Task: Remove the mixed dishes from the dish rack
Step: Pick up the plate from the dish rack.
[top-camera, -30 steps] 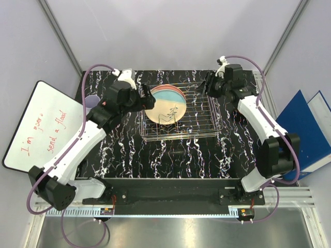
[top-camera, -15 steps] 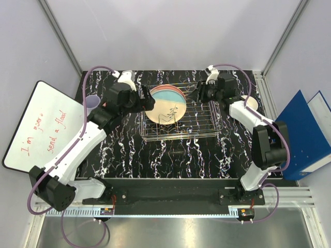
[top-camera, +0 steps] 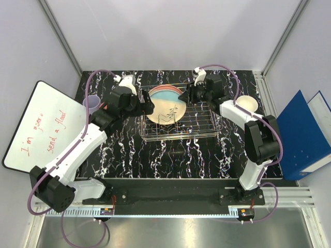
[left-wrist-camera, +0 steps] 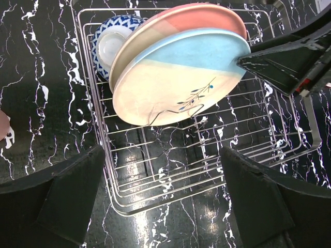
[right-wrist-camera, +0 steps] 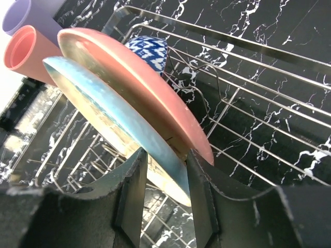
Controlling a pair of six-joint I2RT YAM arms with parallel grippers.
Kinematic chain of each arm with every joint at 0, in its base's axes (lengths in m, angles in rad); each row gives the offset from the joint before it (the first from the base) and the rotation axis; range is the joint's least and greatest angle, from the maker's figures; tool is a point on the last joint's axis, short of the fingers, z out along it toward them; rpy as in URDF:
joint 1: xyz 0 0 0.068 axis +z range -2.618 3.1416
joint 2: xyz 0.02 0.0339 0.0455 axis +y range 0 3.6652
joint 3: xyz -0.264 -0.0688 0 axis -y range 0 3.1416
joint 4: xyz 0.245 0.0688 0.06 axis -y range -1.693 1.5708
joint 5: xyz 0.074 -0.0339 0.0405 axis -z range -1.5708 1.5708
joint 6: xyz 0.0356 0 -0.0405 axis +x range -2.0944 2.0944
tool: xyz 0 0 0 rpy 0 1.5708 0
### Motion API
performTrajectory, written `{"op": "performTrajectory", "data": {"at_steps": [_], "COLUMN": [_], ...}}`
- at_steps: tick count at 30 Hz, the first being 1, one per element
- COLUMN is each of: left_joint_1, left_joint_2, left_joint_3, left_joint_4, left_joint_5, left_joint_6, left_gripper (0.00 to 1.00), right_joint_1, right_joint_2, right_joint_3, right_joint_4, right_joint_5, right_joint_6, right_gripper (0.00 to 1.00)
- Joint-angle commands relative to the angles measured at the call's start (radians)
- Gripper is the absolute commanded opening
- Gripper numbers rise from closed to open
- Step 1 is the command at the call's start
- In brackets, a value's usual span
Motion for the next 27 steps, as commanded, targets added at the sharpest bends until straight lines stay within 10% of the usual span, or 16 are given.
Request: {"op": "performTrajectory", "data": {"at_steps": [1, 16, 23, 27], "left_joint_1": [0.005, 0.007, 0.007, 0.008], "left_joint_2": [-0.035, -0.023, 0.002, 0.026], "left_joint_3": [-0.013, -0.036, -0.033, -0.033], "left_joint_4": [0.053, 0.064, 0.071, 0.076], "left_joint_5": [-0.002, -0.006, 0.001, 0.001], "left_joint_6": [0.014, 0.032, 0.034, 0.02], "left_gripper": [0.97, 0.97, 0.97, 0.97], "right_joint_1": [0.009, -0.016, -0.02, -0.02], "right_joint_2": [0.031, 0.158, 0.148, 0.131], "right_joint_3": [0.072, 0.149, 0.109, 0.084], "right_joint_4": [0.0, -0.028, 0.004, 0.013], "right_joint_5": [-0.003, -0.188, -0.207, -0.201], "right_joint_6": [-0.075, -0.129, -0.101, -0.098], "right_gripper": [0.44, 0.36, 0.03, 0.0]}}
